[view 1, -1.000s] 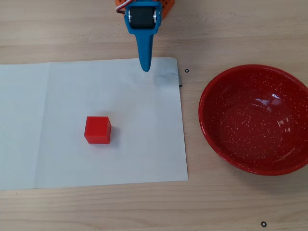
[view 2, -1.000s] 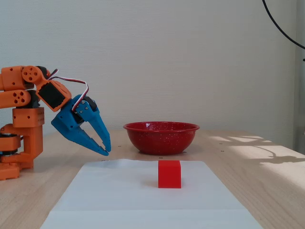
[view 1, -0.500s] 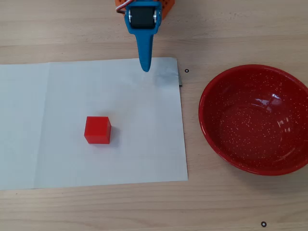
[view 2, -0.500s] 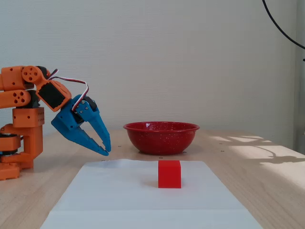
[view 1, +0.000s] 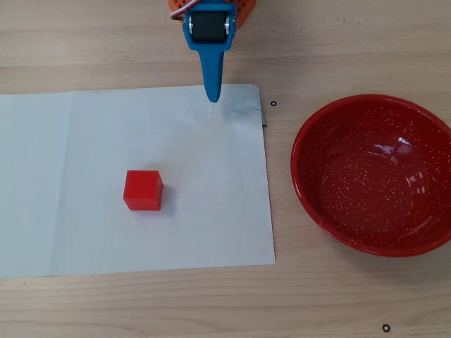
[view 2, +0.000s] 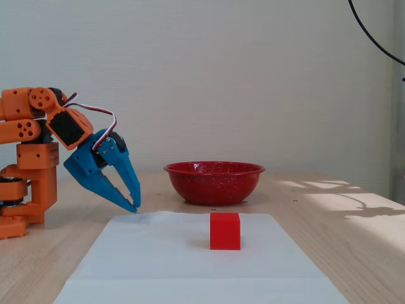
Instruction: Grasp the red cube and put it in the red bowl
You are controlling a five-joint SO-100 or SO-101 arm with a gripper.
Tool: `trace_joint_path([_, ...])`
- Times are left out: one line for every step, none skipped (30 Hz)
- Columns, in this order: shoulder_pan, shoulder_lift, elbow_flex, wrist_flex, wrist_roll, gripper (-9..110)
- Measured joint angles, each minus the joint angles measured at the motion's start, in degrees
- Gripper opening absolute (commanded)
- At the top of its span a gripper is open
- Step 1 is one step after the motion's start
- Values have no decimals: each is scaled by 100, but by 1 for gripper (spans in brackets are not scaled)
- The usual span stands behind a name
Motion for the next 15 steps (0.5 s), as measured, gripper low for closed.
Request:
trace_joint_path([0,-149,-97,26,0,0])
trace_joint_path([0,-334,-149,53,0,0])
trace_joint_path([-9,-492,-158,53,0,0])
trace_joint_path([-9,-677,-211,62,0,0])
trace_joint_path([-18,-905,-325,114,9,0])
trace_joint_path([-18,-1090,-519,176,88,0])
trace_joint_path([-9,-1239,-773,229,149,0])
trace_joint_path([-9,-1380,-984,272,211,0])
trace_joint_path([-9,-1512,-1230,360,264,0])
trace_joint_path([-9,-1644,-1468,448,334,0])
trace_joint_path([-9,-1837,-1670,510,413,0])
trace_joint_path([-9,-2030,-1863,562,475,0])
trace_joint_path([-9,-2250,-2021,598,492,0])
trace_joint_path([-9,-2496,-2215,650,545,0])
trace_joint_path([-9,-2654,-2435,738,589,0])
